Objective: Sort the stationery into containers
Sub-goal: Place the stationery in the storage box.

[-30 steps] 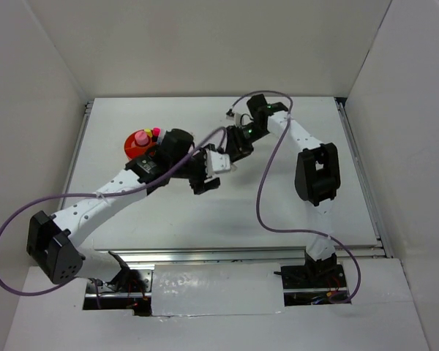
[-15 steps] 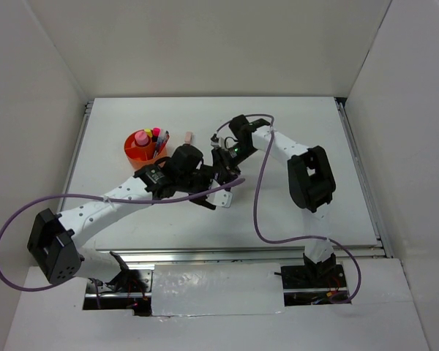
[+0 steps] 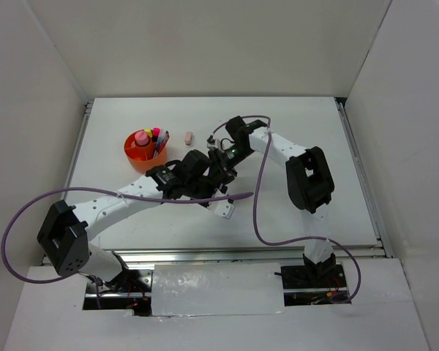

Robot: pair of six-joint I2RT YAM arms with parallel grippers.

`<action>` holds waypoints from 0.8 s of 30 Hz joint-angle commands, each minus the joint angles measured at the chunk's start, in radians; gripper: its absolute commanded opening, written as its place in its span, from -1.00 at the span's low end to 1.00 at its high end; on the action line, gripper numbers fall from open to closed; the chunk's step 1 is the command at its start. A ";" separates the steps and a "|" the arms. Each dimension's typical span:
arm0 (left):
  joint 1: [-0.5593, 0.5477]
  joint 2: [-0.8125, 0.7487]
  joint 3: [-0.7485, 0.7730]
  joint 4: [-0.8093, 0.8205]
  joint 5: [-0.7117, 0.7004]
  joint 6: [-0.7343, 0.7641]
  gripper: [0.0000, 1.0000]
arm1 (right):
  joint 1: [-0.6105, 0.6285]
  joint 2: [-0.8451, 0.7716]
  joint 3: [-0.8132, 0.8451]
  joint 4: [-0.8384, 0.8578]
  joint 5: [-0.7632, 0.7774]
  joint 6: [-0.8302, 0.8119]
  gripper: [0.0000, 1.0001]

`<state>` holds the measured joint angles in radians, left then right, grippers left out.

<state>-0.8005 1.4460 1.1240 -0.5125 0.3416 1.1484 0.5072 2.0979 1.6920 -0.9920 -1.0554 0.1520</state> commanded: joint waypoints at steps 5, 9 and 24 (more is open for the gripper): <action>-0.019 0.034 0.049 -0.026 -0.009 -0.010 -0.53 | 0.007 -0.062 0.005 0.007 -0.064 0.008 -0.80; -0.017 -0.002 0.065 0.002 -0.036 -0.117 -0.93 | -0.033 -0.058 0.026 -0.002 -0.086 -0.012 0.38; 0.652 -0.223 -0.006 0.328 -0.091 -1.580 -1.00 | -0.325 -0.144 0.052 0.001 0.167 -0.111 0.43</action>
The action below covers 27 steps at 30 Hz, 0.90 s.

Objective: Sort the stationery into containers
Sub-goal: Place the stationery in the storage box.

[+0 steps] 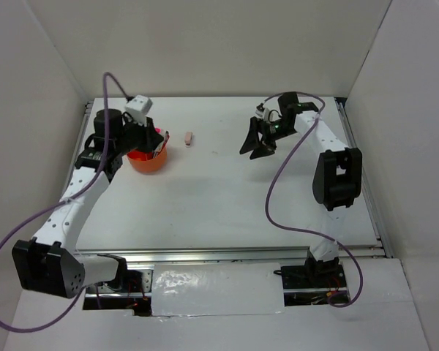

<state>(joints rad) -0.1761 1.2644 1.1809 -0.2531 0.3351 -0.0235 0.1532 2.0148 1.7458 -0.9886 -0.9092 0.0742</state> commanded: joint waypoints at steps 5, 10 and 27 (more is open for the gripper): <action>0.255 -0.071 -0.136 -0.024 -0.116 -0.732 -1.00 | 0.029 -0.068 -0.008 -0.004 0.026 -0.040 0.43; 0.355 -0.053 -0.104 -0.129 -0.162 -0.841 -1.00 | 0.029 -0.057 -0.005 -0.012 0.023 -0.042 0.43; 0.402 0.248 0.066 -0.181 -0.200 -1.021 -0.75 | 0.028 -0.021 0.009 -0.025 0.016 -0.048 0.42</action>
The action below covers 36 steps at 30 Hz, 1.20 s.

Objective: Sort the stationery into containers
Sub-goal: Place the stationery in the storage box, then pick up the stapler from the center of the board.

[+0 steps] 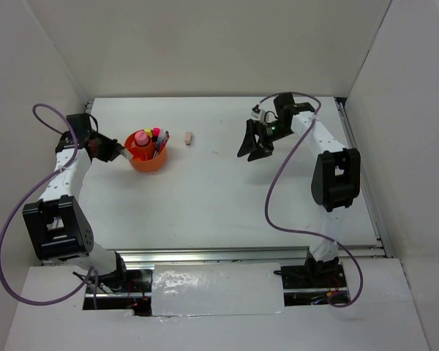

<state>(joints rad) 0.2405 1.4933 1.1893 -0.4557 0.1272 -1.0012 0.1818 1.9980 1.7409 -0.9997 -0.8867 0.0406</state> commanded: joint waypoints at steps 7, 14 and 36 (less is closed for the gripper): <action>-0.036 0.090 0.105 0.003 -0.032 -0.045 -0.64 | -0.001 0.007 0.020 -0.016 -0.009 -0.013 0.43; -0.056 0.130 0.127 0.003 -0.055 -0.056 -0.35 | 0.001 0.021 0.043 -0.027 -0.011 -0.016 0.42; -0.452 0.109 0.578 0.045 -0.274 0.657 -0.10 | -0.047 0.001 0.026 -0.008 0.040 -0.028 0.41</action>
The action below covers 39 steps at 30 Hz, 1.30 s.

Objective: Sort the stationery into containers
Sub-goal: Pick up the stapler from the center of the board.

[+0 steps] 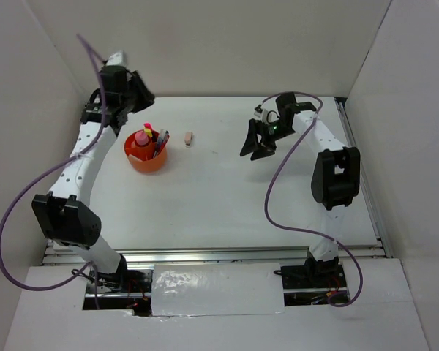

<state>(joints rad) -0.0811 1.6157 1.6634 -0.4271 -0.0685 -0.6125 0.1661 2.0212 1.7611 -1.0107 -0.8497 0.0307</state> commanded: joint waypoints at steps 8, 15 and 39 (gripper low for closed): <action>-0.272 0.337 0.374 -0.058 -0.194 0.304 0.18 | -0.102 -0.098 -0.097 0.032 -0.008 -0.018 0.41; -0.347 0.602 0.550 -0.054 -0.290 0.414 0.34 | -0.114 -0.134 -0.140 0.041 -0.008 -0.020 0.40; -0.266 0.750 0.509 -0.082 -0.182 0.439 0.30 | -0.142 -0.161 -0.181 0.020 -0.029 -0.054 0.41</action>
<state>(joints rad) -0.3351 2.3302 2.1513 -0.5098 -0.2974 -0.1829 0.0319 1.9236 1.5780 -0.9897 -0.8677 -0.0025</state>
